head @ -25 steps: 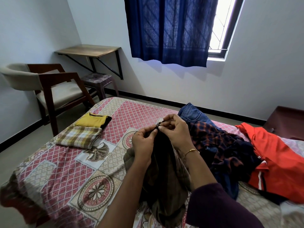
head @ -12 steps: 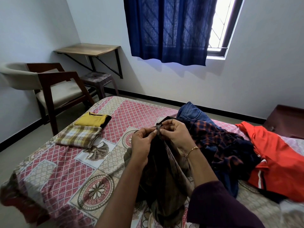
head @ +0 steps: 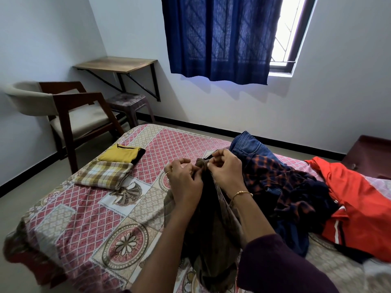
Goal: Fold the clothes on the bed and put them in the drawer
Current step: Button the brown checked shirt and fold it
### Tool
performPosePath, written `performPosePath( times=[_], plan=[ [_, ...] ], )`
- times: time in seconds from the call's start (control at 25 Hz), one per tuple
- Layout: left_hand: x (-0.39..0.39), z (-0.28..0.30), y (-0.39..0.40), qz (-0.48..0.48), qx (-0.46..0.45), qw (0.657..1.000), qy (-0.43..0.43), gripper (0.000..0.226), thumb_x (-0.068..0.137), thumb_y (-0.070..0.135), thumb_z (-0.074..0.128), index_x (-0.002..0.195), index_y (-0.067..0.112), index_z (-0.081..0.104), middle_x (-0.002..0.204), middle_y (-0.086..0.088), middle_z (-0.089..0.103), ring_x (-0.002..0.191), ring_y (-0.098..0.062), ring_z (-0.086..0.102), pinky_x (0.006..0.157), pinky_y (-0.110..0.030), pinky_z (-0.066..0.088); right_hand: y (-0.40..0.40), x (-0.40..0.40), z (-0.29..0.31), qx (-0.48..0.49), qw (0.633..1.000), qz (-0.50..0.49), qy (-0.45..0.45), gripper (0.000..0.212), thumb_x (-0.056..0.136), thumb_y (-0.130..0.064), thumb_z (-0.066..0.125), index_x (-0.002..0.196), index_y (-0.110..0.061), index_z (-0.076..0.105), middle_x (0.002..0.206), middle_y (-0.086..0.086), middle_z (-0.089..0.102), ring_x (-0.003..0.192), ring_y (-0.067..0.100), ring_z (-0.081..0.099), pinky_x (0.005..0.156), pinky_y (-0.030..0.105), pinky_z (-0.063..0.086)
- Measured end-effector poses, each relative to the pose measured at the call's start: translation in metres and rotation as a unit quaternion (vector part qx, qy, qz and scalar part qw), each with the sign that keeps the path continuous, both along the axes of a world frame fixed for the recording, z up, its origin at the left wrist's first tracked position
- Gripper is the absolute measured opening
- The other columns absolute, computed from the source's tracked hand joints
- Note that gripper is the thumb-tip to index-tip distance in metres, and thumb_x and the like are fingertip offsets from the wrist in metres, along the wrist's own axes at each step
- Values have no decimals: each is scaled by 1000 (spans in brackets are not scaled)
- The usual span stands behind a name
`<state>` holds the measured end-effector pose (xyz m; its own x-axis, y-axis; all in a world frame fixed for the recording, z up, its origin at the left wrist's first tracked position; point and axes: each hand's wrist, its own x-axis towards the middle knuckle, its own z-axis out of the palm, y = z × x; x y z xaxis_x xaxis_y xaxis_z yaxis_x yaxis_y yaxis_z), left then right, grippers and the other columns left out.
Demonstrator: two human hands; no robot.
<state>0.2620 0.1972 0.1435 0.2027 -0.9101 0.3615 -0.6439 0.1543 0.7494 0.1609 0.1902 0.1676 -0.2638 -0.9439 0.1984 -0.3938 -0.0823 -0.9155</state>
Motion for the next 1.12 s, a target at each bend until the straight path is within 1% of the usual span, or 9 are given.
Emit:
performPosePath(
  times=[0.16,0.36,0.64,0.72,0.8,0.88,0.92,1.0,1.12],
  plan=[
    [6,3,-7,-60,11,990,125,15,81,25,72,78,11,67,92,5,53,104,-24,51,86,-45,48,0,0,3,-15,1000,4,16,22,76,4,67,82,-13,56,79,4,64,74,13,62,73,19,53],
    [3,2,-7,-131,57,990,-23,31,80,30,72,98,5,68,99,2,46,104,-19,39,89,-33,41,-5,-4,-3,60,982,-11,-178,27,73,5,71,73,-17,56,71,4,64,74,20,63,69,34,56],
    [-9,-8,1,1,-55,998,-26,18,89,12,55,86,-2,66,90,-11,55,83,-27,50,73,-37,43,-4,4,-3,13,999,-20,-32,18,77,-2,71,80,-15,58,79,3,65,76,13,63,76,22,53],
    [-10,-3,3,9,-19,998,62,17,90,9,55,76,2,62,82,-7,53,79,-25,50,69,-34,39,-6,3,-4,16,999,0,-49,22,77,-1,71,77,-17,56,80,3,65,76,13,62,76,22,53],
    [-7,6,-5,18,102,943,318,22,90,6,54,68,5,57,74,-9,54,73,-25,52,66,-36,41,-6,2,-7,17,996,28,-87,27,77,1,71,73,-19,53,77,2,64,74,12,60,77,23,53],
    [-3,13,-6,-35,212,822,527,17,92,7,49,85,-1,62,80,-17,61,73,-27,59,66,-35,49,-6,2,-8,9,988,56,-145,27,78,5,68,74,-16,52,74,0,61,73,10,58,76,22,52],
    [-2,15,-4,-65,238,788,564,19,94,9,47,97,-3,62,86,-18,63,74,-27,62,67,-33,52,-6,1,-9,3,981,64,-181,26,78,6,68,75,-14,52,74,-1,60,73,10,57,76,21,52],
    [-3,17,-2,-101,242,769,583,23,98,12,45,110,-2,59,93,-17,66,78,-24,66,66,-31,56,-5,0,-11,-9,974,70,-214,24,79,4,68,77,-13,51,74,0,58,73,10,55,74,22,51],
    [1,22,-10,-85,212,746,625,20,99,15,44,98,2,60,88,-13,66,74,-20,67,59,-27,57,-6,2,-16,4,986,128,-104,21,77,-9,74,80,-15,55,79,0,59,76,10,55,73,22,50]
  ],
)
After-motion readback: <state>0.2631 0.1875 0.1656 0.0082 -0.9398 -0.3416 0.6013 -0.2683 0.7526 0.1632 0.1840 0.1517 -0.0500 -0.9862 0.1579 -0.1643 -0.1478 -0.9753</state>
